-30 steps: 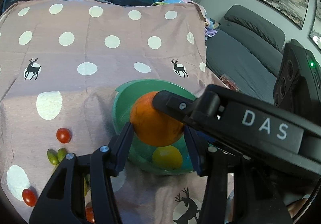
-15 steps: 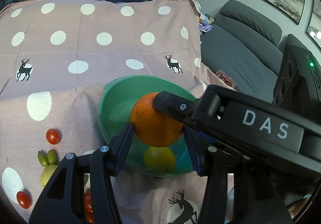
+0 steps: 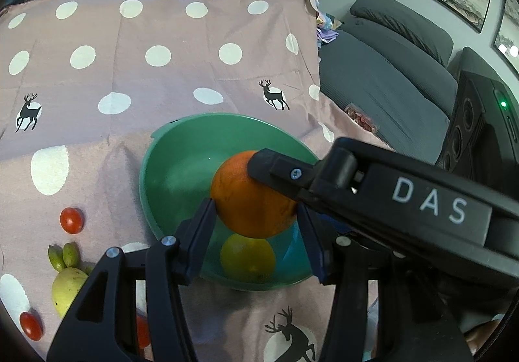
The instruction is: Organize fruits
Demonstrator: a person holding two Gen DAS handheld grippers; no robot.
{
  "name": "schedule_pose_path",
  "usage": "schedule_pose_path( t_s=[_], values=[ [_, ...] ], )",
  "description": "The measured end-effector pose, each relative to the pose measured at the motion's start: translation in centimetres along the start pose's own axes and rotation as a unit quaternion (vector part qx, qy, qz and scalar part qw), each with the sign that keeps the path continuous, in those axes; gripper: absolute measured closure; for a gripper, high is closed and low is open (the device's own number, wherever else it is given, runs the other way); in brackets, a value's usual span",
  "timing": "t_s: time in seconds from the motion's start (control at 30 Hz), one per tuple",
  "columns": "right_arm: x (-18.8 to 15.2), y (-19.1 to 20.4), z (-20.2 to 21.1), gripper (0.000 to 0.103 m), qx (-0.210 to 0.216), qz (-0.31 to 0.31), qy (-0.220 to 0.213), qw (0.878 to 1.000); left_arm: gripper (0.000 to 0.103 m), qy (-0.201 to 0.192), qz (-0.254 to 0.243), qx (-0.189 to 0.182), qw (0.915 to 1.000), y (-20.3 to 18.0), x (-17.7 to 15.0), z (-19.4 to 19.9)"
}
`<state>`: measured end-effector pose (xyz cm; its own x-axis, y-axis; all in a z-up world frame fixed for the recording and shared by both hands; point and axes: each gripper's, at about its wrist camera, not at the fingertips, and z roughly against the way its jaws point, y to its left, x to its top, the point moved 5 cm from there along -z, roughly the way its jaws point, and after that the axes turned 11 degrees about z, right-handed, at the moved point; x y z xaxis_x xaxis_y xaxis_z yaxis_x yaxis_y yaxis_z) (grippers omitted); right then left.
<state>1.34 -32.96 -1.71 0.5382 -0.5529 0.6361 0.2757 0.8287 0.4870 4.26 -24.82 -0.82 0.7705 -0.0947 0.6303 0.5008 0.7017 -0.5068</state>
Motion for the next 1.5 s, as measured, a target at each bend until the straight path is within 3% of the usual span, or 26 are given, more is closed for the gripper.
schedule_pose_path(
  t_s=[1.5],
  values=[
    [-0.2,-2.6,-0.9,0.047,-0.039,-0.024,0.02,0.999,0.053,0.041,0.013,-0.021,0.9989,-0.4,-0.7,-2.6]
  ],
)
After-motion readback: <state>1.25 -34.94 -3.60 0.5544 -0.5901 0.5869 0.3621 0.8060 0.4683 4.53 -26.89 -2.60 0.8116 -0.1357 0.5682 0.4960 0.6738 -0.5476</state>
